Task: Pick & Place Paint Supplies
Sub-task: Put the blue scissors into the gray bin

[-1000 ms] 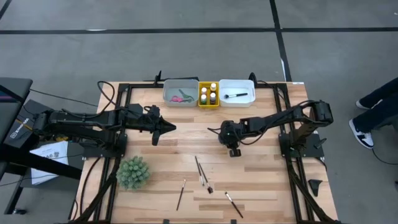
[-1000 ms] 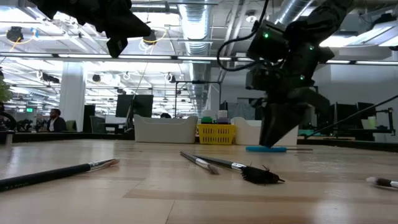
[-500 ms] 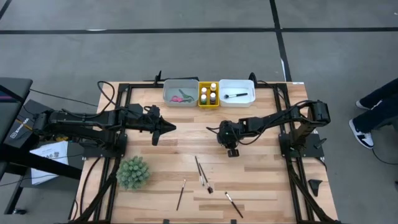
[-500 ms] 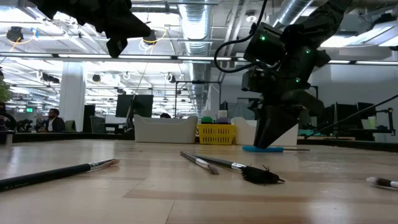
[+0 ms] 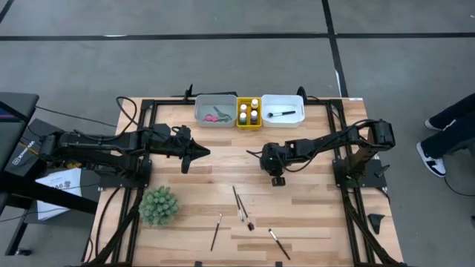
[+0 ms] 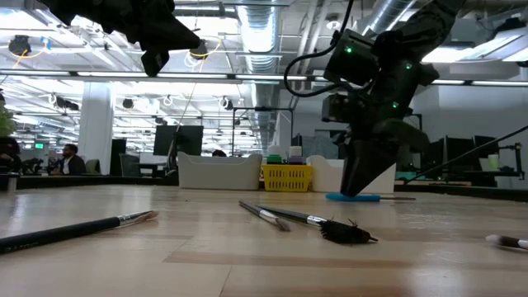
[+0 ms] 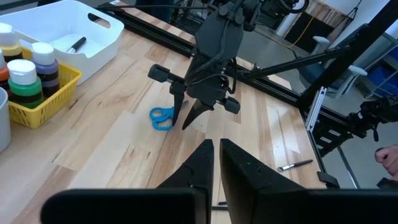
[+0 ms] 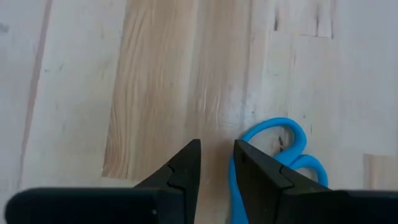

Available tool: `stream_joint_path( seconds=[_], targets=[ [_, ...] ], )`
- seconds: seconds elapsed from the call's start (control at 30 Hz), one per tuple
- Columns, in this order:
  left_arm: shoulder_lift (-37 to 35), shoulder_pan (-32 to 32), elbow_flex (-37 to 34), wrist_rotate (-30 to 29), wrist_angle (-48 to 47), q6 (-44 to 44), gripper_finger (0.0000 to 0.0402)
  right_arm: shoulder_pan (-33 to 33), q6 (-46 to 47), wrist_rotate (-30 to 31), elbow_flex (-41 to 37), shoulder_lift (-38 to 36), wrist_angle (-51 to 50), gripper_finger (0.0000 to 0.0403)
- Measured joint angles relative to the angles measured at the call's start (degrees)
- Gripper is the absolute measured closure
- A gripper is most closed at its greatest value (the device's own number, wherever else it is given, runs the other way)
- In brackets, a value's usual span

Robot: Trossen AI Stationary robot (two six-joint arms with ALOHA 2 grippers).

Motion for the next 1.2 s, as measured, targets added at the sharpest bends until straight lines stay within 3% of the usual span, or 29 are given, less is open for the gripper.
stream_joint_path(
  seconds=[1.2],
  targets=[
    [0.0,0.0,0.0,-1.0,0.0,0.0,0.0386,0.0,6.7,1.7,-2.4,-2.3,3.1,0.0310]
  ],
)
